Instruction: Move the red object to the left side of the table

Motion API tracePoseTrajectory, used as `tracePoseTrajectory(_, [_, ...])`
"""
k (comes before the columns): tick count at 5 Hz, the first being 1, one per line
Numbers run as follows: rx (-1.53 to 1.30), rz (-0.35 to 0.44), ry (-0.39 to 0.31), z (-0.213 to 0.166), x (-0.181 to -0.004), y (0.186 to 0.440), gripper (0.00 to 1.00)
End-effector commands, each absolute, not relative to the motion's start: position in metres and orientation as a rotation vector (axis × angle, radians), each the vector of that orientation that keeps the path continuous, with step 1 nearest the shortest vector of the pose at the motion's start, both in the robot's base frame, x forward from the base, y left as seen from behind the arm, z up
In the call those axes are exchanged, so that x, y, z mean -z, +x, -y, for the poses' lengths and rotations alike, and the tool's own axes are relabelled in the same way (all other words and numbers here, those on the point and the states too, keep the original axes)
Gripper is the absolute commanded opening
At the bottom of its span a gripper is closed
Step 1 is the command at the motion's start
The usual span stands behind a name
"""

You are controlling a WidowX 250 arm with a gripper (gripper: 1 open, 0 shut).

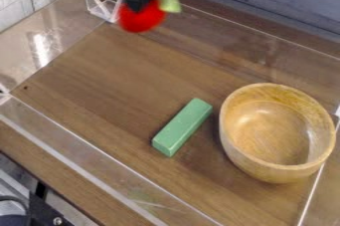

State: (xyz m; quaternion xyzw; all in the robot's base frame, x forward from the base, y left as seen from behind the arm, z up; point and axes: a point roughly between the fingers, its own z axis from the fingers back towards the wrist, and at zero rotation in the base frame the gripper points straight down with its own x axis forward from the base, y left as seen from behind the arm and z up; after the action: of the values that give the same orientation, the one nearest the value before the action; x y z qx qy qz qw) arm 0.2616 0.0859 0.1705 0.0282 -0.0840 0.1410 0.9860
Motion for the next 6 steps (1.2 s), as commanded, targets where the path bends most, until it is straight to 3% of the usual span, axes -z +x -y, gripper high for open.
tracePoseTrajectory(1, [-0.393, 0.198, 0.08, -0.123, -0.163, 0.257, 0.0])
tracePoseTrajectory(3, [-0.303, 0.183, 0.088, -0.148, -0.106, 0.283, 0.0])
tracePoseTrajectory(4, [-0.268, 0.184, 0.064, -0.156, -0.094, 0.293, 0.0])
tracePoseTrajectory(5, [-0.254, 0.188, 0.032, -0.165, -0.089, 0.301, 1.0])
tracePoseTrajectory(6, [-0.246, 0.195, 0.005, -0.173, -0.088, 0.307, 0.0])
